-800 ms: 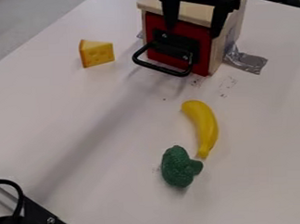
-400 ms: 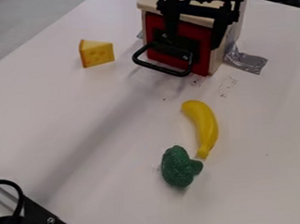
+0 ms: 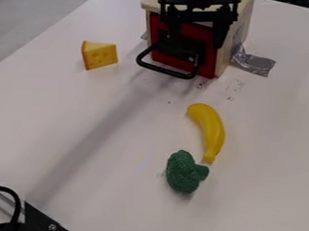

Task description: Open the drawer

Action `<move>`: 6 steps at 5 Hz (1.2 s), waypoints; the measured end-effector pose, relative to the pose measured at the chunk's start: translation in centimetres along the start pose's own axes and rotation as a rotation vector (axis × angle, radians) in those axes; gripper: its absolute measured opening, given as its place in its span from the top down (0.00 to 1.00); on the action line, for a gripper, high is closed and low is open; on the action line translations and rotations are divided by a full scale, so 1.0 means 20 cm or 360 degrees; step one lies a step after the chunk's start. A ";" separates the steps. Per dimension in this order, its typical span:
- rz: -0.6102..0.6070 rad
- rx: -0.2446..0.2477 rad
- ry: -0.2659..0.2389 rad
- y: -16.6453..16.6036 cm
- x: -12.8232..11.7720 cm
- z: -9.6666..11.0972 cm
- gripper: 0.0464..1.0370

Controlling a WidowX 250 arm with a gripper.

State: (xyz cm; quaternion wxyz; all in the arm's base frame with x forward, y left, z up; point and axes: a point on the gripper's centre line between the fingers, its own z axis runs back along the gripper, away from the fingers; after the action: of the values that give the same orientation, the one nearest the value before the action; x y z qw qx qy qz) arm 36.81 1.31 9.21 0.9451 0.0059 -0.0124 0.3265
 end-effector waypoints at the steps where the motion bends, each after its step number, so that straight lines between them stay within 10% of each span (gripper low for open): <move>1: 0.0293 -0.0053 -0.0018 0.06 0.05 -0.05 0.04; 6: 0.0569 0.0076 -0.0099 0.21 0.08 -0.23 0.04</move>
State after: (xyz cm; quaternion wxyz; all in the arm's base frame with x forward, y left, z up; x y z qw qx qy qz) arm 35.57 5.71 4.71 0.8707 0.0361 -0.0346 0.4892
